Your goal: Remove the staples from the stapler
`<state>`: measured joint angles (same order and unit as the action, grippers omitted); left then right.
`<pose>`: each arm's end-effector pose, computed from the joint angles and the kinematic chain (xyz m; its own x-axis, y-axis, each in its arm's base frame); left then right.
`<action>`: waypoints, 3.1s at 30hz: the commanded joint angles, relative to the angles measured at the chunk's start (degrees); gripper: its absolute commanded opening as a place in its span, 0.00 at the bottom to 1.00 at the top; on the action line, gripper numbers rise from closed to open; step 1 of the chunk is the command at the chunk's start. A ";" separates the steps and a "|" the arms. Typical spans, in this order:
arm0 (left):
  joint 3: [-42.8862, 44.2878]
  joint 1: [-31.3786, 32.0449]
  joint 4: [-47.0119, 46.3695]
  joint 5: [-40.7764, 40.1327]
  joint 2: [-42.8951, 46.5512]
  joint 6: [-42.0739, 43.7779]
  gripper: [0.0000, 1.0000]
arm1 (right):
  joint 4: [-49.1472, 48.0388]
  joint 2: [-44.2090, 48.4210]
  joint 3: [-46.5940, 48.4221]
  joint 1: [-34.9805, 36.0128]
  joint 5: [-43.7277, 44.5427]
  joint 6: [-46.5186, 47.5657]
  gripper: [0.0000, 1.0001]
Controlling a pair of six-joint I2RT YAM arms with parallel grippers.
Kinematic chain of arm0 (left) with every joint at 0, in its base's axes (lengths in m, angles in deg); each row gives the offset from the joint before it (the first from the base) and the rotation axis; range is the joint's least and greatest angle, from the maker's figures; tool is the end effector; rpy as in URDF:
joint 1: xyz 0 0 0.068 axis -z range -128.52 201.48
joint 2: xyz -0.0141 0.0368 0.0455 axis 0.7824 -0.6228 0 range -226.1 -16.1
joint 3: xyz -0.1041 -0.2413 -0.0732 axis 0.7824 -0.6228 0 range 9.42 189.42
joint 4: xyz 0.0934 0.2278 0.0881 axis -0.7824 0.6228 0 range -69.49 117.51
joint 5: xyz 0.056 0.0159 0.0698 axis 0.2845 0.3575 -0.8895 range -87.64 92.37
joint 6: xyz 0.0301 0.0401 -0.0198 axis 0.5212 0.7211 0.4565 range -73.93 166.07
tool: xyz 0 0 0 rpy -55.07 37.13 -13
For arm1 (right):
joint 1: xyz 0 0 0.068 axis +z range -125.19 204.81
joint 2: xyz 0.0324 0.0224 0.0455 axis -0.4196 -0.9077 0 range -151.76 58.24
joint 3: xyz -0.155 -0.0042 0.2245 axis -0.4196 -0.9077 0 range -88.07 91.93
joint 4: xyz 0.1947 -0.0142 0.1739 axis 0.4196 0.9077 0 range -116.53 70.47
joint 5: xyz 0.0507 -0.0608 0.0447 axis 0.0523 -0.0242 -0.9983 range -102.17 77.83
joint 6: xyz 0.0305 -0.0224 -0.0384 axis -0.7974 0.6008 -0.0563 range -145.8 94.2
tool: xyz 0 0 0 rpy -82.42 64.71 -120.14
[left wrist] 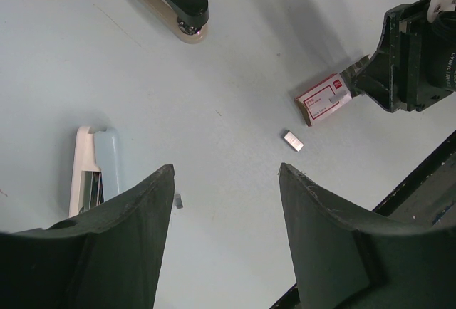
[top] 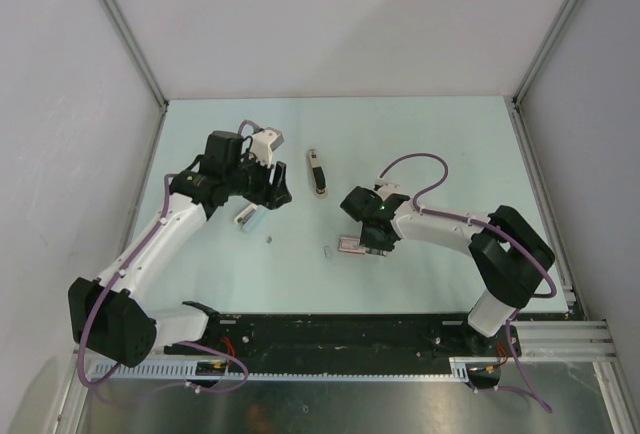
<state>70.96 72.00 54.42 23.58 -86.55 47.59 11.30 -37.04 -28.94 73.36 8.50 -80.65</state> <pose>0.2405 -0.1038 0.3107 -0.6211 0.2590 -0.7397 0.5921 0.7734 -0.2263 0.2128 0.2219 0.1772 -0.8870 0.1515 -0.4363 0.1537 0.9876 0.0303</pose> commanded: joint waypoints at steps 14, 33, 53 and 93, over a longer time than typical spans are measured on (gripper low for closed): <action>-0.20 0.43 -0.32 0.75 1.47 2.14 0.65 | 0.11 1.99 -1.91 0.26 1.90 -3.53 0.34; -0.27 0.41 -0.31 0.63 1.53 2.09 0.65 | -1.33 1.54 -2.53 -0.22 0.81 -2.95 0.28; -0.19 0.41 -0.25 0.60 1.46 2.27 0.65 | -2.31 1.30 -2.53 -0.59 0.37 -0.29 0.16; -0.38 0.41 -0.30 0.93 1.62 2.40 0.65 | -2.57 4.12 -3.96 4.77 0.82 0.96 0.00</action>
<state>70.92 72.00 54.51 23.64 -86.55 47.59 8.50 -33.24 -32.54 78.59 9.26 -78.35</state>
